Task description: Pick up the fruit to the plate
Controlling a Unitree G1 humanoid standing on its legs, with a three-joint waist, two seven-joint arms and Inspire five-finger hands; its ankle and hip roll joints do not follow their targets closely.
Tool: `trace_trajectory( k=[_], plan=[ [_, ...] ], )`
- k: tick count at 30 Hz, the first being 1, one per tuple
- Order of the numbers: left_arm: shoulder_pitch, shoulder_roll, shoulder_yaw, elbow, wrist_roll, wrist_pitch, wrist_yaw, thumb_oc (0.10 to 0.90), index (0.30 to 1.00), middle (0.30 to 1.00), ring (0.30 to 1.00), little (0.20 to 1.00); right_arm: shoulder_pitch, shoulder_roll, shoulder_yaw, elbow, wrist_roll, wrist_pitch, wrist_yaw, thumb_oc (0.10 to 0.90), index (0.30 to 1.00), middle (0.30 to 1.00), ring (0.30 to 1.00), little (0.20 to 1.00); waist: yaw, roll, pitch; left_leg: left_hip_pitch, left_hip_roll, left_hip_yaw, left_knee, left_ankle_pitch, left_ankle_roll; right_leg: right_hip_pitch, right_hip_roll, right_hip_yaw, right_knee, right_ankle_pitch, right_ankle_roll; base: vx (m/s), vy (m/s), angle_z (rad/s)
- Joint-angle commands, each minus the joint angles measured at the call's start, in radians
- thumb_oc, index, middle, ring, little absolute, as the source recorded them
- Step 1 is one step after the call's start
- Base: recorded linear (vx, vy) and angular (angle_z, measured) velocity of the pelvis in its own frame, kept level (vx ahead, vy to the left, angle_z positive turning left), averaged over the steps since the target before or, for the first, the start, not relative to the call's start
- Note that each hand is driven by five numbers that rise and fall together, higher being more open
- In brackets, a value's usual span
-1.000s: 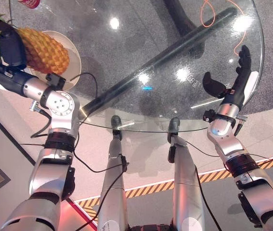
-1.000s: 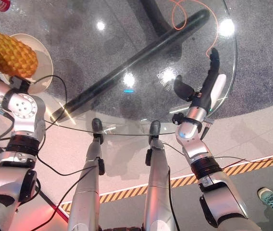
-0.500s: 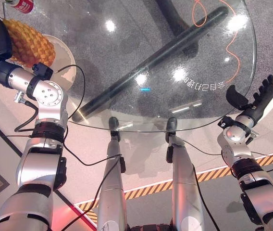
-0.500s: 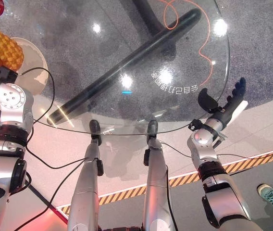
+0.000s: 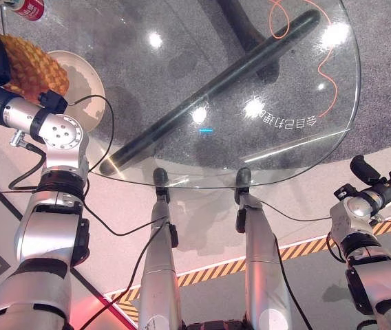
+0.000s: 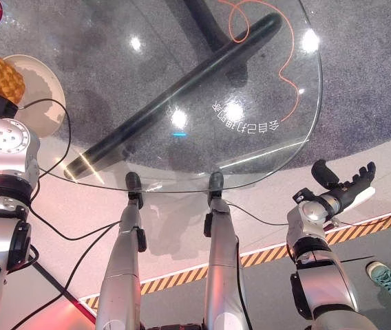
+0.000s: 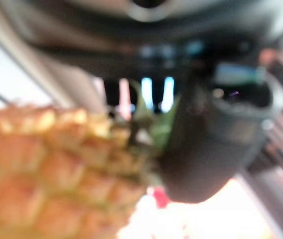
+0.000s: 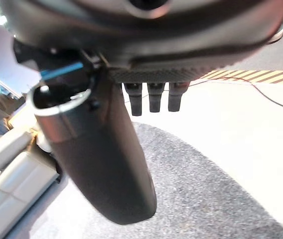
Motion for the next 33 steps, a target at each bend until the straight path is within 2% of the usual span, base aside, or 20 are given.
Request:
trace_trajectory(
  k=[1,10,18,24,33],
  plan=[
    [-0.143,0.151,-0.011,0.002,0.084,-0.048,0.091,0.1,0.3,0.3,0.3,0.2,0.017,-0.031,-0.035,0.061,0.028,-0.011,0.003,0.8,0.9,0.9,0.9,0.9,0.03,-0.07,-0.022,0.025,-0.044,0.045,0.116,-0.147,0.03,0.147,0.066,-0.036,-0.249,0.092,-0.01,0.0,0.0,0.0],
    [-0.131,0.144,-0.015,0.029,0.088,-0.01,0.106,0.1,0.3,0.3,0.3,0.2,0.034,-0.01,-0.022,0.117,0.027,0.014,0.077,0.8,0.9,0.9,0.9,0.9,0.031,-0.064,-0.022,0.013,-0.046,0.043,0.13,-0.154,0.034,0.138,0.067,-0.033,-0.239,0.082,-0.014,0.0,0.0,0.0],
    [-0.135,0.134,-0.006,0.059,0.062,-0.005,0.07,0.1,0.3,0.3,0.3,0.2,0.018,0.006,-0.003,0.104,-0.001,0.018,0.084,0.8,0.9,0.9,0.9,0.9,0.029,-0.073,-0.022,0.007,-0.045,0.041,0.127,-0.154,0.032,0.131,0.072,-0.03,-0.243,0.082,-0.015,0.0,0.0,0.0],
    [-0.14,0.13,-0.007,0.087,0.04,-0.017,0.026,0.1,0.3,0.3,0.3,0.2,0.007,0.016,0.012,0.099,-0.01,0.033,0.089,0.8,0.9,0.9,0.9,0.9,0.027,-0.08,-0.022,-0.004,-0.043,0.041,0.13,-0.153,0.029,0.123,0.074,-0.028,-0.247,0.086,-0.015,0.0,0.011,0.0],
    [-0.158,0.129,0.006,0.109,0.002,-0.071,0.048,0.1,0.3,0.3,0.3,0.2,0.004,0.028,0.029,0.093,-0.021,0.019,0.104,0.8,0.9,0.9,0.9,0.9,0.023,-0.089,-0.022,-0.02,-0.041,0.041,0.135,-0.154,0.03,0.104,0.079,-0.019,-0.243,0.087,-0.016,0.0,0.026,0.0]
  ],
)
